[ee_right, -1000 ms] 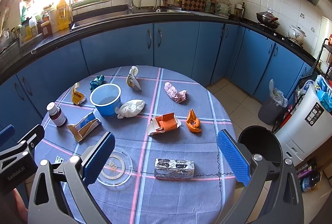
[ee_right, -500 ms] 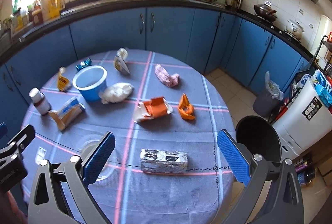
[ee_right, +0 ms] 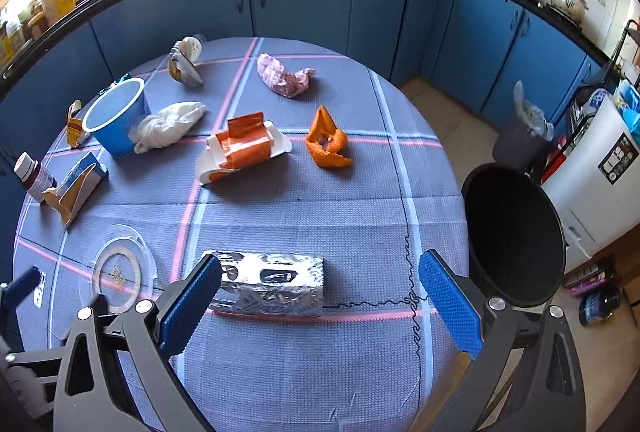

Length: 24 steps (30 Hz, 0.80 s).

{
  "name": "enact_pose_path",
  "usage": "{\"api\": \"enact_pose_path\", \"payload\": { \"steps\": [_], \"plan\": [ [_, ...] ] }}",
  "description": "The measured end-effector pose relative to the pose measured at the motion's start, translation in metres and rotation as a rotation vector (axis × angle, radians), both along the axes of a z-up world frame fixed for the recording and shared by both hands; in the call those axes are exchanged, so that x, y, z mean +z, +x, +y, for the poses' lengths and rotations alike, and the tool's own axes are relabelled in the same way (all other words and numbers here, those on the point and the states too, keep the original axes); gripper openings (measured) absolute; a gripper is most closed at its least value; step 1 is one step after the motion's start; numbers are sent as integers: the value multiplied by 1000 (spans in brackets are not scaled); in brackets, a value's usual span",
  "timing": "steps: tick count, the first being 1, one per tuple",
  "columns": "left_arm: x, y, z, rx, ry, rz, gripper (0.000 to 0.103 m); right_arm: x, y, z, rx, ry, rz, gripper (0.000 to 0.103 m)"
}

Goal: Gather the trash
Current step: 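Grasp the clear plastic lid with the left tool while the right tool grasps the foil packet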

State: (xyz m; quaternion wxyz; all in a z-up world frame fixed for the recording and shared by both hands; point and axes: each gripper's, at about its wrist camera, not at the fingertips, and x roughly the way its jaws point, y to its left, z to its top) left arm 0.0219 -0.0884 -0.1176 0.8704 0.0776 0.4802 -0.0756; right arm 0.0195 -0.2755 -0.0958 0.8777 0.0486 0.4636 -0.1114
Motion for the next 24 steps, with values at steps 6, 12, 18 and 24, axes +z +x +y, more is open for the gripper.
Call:
{"api": "enact_pose_path", "payload": {
  "steps": [6,12,18,24],
  "plan": [
    [-12,9,-18,-35,-42,51,100,-5,2,-7,-4,16,6,96],
    [-3,4,-25,-60,-72,-3,100,-8,6,-14,-10,39,17,96],
    [-10,13,-30,-71,-70,27,100,-9,8,-14,-6,48,17,96],
    [-3,7,-35,-104,-86,3,100,-9,9,-8,8,38,16,96]
  ]
}}
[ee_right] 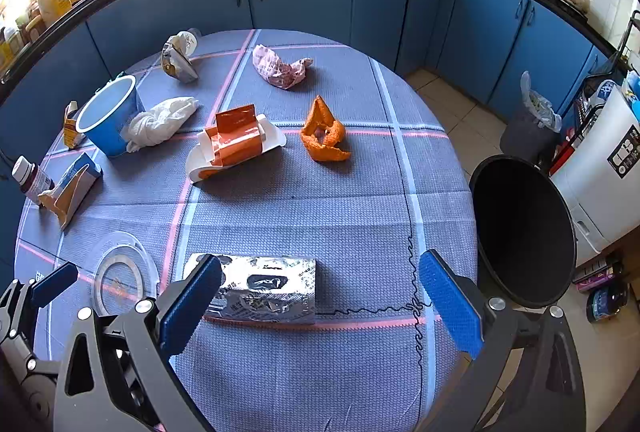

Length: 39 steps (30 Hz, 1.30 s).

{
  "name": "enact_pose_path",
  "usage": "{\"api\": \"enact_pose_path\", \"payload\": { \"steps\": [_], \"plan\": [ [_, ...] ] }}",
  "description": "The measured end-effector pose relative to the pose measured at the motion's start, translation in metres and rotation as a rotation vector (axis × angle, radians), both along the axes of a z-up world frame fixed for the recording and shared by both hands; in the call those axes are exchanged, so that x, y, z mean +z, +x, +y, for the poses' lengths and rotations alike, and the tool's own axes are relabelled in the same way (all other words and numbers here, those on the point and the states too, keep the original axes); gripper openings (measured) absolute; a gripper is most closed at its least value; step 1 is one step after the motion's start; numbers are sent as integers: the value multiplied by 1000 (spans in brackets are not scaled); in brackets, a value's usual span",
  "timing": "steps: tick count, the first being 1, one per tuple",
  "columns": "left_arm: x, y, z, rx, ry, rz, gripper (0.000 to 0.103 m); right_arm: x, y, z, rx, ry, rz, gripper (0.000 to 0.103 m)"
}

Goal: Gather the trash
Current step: 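Grasp the clear plastic lid with the left tool while the right tool grasps the foil packet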

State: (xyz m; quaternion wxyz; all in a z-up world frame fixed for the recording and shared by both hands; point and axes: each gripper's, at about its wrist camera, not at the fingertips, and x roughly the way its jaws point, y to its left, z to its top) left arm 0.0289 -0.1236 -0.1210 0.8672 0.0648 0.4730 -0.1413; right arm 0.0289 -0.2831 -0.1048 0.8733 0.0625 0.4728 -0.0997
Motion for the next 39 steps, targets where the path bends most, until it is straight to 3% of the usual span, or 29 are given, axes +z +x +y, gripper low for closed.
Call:
{"api": "enact_pose_path", "payload": {
  "steps": [5,11,14,24,32,34,35,39],
  "plan": [
    [-15,6,-4,14,73,31,100,2,0,1,-3,-4,-6,96],
    [-14,8,14,59,51,26,99,0,-1,5,7,0,4,96],
    [-11,11,27,82,13,23,89,-2,-1,13,26,-5,9,96],
    [-5,12,48,123,-14,7,89,-1,-4,30,74,-8,-8,96],
    [0,17,60,167,-23,-5,89,-16,4,30,78,14,33,96],
    [1,17,64,177,-23,-11,89,-17,4,32,84,13,26,91],
    [2,18,65,179,-25,-12,89,-16,3,32,87,10,18,74],
    [6,20,67,188,-28,-21,89,-15,1,35,109,6,6,72]
  ]
}}
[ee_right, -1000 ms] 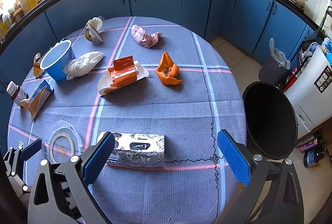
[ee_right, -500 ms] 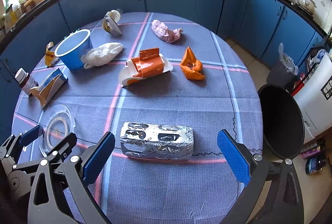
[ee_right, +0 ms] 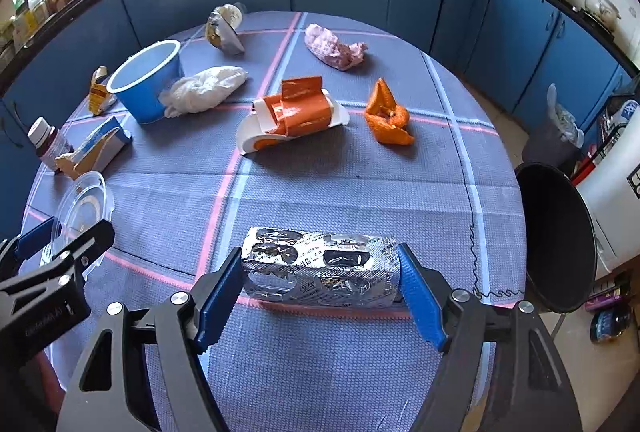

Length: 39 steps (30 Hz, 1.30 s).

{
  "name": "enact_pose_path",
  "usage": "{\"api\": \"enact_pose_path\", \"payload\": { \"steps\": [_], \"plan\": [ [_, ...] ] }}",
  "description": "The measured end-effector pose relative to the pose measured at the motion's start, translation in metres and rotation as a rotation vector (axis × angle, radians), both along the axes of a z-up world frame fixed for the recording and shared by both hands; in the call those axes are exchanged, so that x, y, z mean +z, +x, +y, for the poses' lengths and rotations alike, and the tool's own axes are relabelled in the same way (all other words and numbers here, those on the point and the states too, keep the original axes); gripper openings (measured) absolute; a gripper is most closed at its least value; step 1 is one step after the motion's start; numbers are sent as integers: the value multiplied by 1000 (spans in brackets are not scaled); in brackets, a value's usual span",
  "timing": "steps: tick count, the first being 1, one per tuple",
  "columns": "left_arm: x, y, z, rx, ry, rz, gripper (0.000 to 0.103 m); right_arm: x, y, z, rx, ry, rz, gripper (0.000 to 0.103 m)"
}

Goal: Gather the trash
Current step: 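Grasp the clear plastic lid with the left tool while the right tool grasps the foil packet, then carry the foil packet over the black bin and open the right tool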

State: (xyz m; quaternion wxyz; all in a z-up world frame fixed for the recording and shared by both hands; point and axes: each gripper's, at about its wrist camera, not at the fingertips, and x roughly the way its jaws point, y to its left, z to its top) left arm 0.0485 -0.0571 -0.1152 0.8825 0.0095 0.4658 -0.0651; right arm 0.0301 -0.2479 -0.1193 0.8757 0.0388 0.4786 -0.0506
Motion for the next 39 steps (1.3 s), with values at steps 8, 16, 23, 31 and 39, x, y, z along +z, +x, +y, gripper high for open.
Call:
{"api": "enact_pose_path", "payload": {
  "steps": [8,16,23,31,39],
  "plan": [
    [7,7,-7,-6,6,-18,89,17,-1,-8,-10,-10,-58,72],
    [25,25,-36,-45,26,-71,89,29,-2,-34,-68,-25,-92,72],
    [37,33,-75,-110,43,-106,89,39,-6,-69,-132,-44,-128,72],
    [43,39,-130,-195,50,-109,89,44,-10,-107,-190,-55,-154,72],
    [52,45,-186,-273,60,-129,89,48,-11,-158,-268,-88,-171,72]
  ]
}}
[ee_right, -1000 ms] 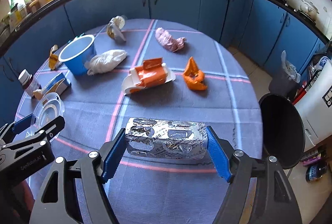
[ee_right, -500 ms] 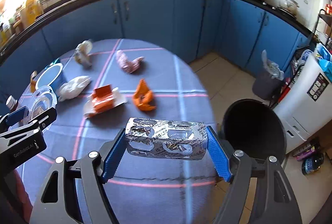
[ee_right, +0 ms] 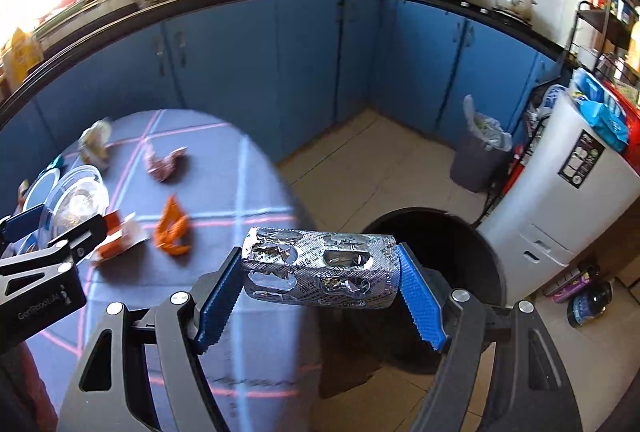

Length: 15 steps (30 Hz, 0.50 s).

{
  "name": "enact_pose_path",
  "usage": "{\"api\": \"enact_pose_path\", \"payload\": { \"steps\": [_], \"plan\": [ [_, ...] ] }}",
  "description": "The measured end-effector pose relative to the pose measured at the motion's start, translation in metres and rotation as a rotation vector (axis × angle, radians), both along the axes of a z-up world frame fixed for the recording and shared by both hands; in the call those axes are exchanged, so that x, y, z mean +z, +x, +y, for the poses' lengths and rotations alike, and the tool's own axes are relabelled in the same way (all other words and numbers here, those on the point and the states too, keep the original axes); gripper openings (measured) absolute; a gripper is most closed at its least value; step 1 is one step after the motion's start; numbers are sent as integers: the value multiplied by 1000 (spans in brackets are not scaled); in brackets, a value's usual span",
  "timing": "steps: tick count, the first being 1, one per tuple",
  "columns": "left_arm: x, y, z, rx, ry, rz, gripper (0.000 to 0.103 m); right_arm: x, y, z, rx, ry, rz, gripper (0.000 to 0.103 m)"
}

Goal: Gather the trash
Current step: 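Carry the foil packet over the black bin and open the right tool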

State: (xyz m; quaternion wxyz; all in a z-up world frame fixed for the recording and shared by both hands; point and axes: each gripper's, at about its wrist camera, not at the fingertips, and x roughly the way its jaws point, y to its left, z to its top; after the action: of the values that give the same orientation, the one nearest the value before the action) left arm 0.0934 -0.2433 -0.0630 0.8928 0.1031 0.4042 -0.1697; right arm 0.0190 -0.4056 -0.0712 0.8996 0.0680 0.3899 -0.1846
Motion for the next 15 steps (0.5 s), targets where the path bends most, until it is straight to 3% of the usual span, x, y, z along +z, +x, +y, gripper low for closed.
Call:
{"api": "enact_pose_path", "payload": {
  "steps": [13,15],
  "plan": [
    [6,7,-85,-110,3,-14,89,-1,-2,-86,-127,8,4,74],
    [6,9,-96,-122,6,-11,89,-4,-3,-95,-137,17,14,87]
  ]
}}
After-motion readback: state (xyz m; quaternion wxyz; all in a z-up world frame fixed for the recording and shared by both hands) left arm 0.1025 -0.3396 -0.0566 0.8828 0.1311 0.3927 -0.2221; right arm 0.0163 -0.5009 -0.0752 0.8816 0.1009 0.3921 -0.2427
